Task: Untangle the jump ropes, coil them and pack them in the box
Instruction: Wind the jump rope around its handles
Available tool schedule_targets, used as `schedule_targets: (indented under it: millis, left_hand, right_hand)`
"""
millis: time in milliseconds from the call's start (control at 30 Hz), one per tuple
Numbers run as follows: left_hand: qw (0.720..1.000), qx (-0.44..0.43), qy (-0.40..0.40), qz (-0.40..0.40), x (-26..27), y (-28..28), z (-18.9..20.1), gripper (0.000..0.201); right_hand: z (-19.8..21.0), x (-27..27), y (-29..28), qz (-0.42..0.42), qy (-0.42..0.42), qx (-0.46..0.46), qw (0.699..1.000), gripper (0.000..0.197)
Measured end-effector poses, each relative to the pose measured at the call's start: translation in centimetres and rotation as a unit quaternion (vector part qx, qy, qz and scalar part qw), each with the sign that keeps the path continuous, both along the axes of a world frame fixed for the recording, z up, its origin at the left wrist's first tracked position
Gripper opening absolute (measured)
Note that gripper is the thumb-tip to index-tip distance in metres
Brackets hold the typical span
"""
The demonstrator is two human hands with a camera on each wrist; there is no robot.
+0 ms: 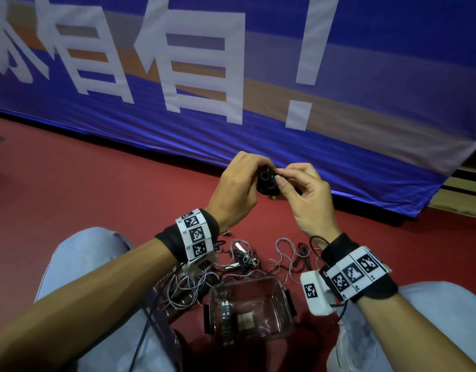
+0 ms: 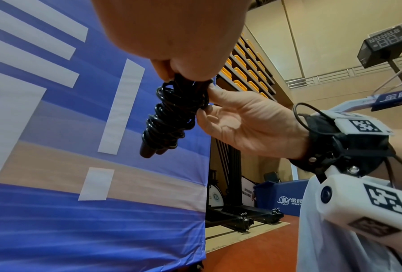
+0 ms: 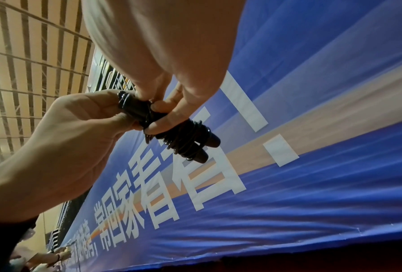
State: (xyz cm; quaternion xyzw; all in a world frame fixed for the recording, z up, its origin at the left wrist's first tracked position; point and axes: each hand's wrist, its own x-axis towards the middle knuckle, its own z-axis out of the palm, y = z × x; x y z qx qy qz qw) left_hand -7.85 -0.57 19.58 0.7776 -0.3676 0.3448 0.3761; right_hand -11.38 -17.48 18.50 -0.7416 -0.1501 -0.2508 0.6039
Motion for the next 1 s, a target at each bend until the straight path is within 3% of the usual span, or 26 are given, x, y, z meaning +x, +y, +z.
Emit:
schedule_targets:
  millis: [133,233,367,467,533,633,800,1000]
  left_hand:
    - [1.000,-0.011,0.017,-0.001,-0.2,-0.2,-0.1,0.025]
    - [0.996,-0.074,0.057,-0.002,0.2,-0.2,0.3,0.026]
    - [0.988,-0.102,0.115,-0.010,0.2,-0.3,0.2,0.014]
    - [0.980,-0.102,0.172,-0.006,0.4,-0.2,-0.2,0.013]
    - [0.972,-0.074,0.222,-0.004,0.8,0.0,-0.7,0.013]
    - [0.957,0.000,0.291,-0.006,1.1,0.2,-1.9,0.013]
    - [0.937,-0.001,0.350,0.000,0.9,0.2,-3.7,0.019]
    - [0.908,-0.050,0.414,-0.034,1.1,0.8,-4.6,0.013]
  right_hand:
    - [0.0,-0.1,0.1,-0.014,-0.009,0.024,1.000,0.014]
    - [0.1,-0.2,-0.1,-0.026,-0.015,0.009,1.000,0.012]
    - [-1.1,0.1,0.2,-0.057,-0.013,0.008,0.998,0.006]
    - [-2.6,0.4,0.9,-0.005,0.107,0.147,0.983,0.010]
    - [-3.4,-0.2,1.9,0.038,0.220,0.265,0.938,0.012]
    - [-4.8,-1.0,3.0,0.041,0.307,0.349,0.885,0.014]
    - [-5.7,-0.9,2.9,0.035,0.355,0.396,0.846,0.019]
    - [-5.9,-1.3,3.1,0.061,0.384,0.309,0.868,0.017]
